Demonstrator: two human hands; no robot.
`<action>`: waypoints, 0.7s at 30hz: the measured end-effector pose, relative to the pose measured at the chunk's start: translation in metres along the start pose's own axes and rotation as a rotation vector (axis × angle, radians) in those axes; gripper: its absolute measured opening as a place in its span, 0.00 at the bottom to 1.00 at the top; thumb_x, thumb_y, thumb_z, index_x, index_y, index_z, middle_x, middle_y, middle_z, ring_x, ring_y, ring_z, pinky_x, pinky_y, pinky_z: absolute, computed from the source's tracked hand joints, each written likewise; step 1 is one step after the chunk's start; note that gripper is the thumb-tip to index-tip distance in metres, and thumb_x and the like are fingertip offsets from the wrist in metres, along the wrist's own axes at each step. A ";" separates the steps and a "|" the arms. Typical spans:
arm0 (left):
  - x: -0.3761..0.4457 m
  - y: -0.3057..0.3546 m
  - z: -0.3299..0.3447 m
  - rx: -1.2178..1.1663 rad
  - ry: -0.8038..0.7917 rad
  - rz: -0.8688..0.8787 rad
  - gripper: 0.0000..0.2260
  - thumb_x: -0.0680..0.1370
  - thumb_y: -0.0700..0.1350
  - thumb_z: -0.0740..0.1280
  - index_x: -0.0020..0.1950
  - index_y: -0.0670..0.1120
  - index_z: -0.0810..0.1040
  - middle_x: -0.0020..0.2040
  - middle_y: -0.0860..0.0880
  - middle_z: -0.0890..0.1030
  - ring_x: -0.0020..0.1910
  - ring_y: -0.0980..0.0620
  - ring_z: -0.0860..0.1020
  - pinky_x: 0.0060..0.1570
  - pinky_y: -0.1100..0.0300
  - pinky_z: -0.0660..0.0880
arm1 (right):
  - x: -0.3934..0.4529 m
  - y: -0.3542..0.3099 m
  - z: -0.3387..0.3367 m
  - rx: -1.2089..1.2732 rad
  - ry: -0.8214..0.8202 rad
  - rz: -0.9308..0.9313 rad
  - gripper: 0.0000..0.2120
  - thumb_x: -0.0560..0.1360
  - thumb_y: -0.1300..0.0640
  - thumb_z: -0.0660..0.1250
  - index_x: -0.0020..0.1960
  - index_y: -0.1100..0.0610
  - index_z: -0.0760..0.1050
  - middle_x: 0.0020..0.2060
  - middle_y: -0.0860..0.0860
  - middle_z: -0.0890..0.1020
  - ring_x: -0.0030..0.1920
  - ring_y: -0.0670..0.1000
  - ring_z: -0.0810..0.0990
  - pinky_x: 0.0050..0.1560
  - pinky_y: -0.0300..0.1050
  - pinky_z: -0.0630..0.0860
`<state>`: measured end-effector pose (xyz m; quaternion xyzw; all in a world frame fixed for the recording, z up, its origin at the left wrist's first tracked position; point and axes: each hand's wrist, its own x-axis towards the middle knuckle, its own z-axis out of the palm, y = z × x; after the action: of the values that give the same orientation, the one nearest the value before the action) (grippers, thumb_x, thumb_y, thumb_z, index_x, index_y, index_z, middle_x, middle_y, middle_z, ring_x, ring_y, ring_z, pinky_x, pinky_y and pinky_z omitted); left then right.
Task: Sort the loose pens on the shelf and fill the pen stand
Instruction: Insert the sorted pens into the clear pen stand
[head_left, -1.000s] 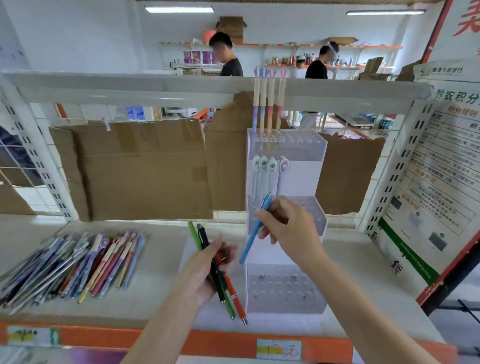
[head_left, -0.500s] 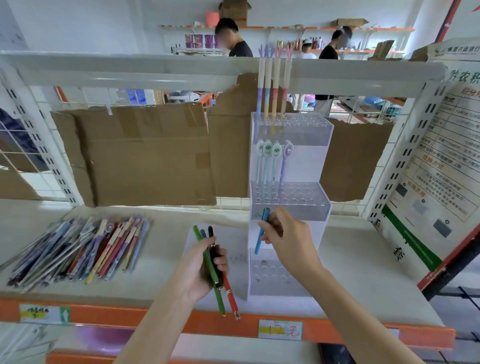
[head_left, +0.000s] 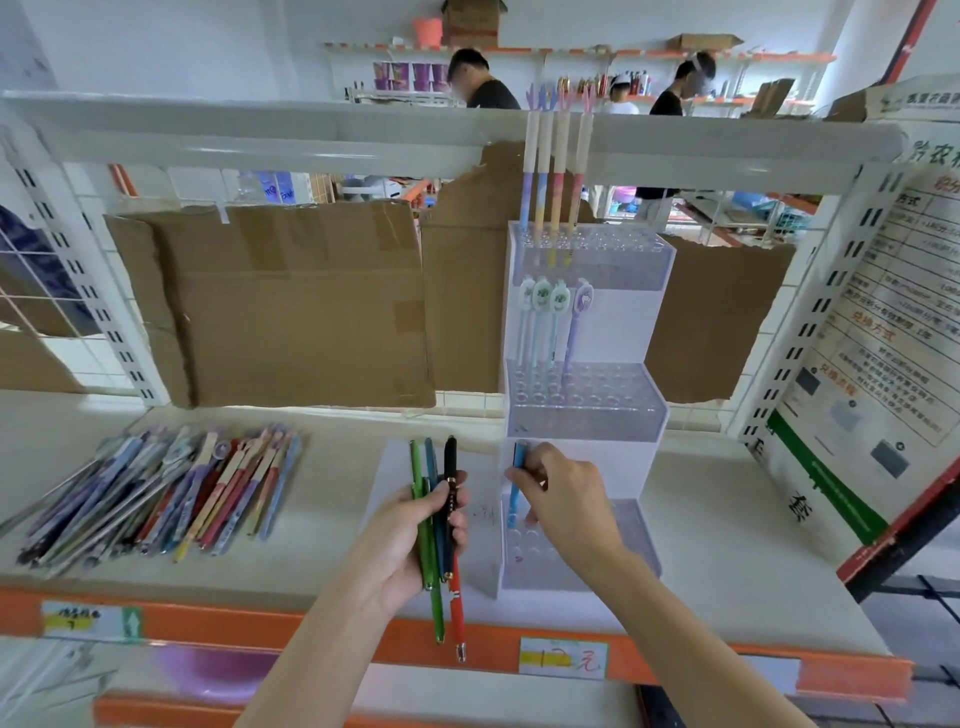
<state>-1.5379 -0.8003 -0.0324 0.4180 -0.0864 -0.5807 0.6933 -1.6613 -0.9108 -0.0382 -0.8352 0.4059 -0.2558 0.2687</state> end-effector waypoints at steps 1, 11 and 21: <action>0.000 -0.001 0.000 0.021 -0.003 0.014 0.09 0.79 0.36 0.58 0.55 0.37 0.76 0.35 0.45 0.78 0.26 0.53 0.73 0.25 0.62 0.73 | 0.000 0.001 0.000 -0.012 0.002 -0.009 0.10 0.78 0.52 0.63 0.46 0.59 0.73 0.36 0.56 0.82 0.34 0.57 0.81 0.41 0.53 0.76; -0.009 -0.006 0.002 0.200 -0.043 0.172 0.05 0.78 0.35 0.60 0.48 0.35 0.74 0.37 0.42 0.79 0.28 0.52 0.72 0.27 0.61 0.71 | -0.011 0.000 -0.007 0.097 0.056 0.012 0.11 0.77 0.52 0.66 0.41 0.58 0.72 0.32 0.52 0.79 0.34 0.55 0.78 0.39 0.50 0.77; -0.013 -0.013 0.012 0.299 -0.086 0.147 0.07 0.79 0.34 0.58 0.49 0.35 0.75 0.35 0.40 0.80 0.28 0.50 0.74 0.28 0.61 0.73 | -0.014 -0.030 -0.022 0.339 -0.073 0.043 0.14 0.75 0.53 0.68 0.33 0.58 0.73 0.24 0.46 0.72 0.24 0.44 0.66 0.28 0.34 0.63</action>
<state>-1.5590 -0.7941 -0.0290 0.4841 -0.2317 -0.5264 0.6595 -1.6672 -0.8895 -0.0054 -0.7778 0.3648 -0.2844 0.4255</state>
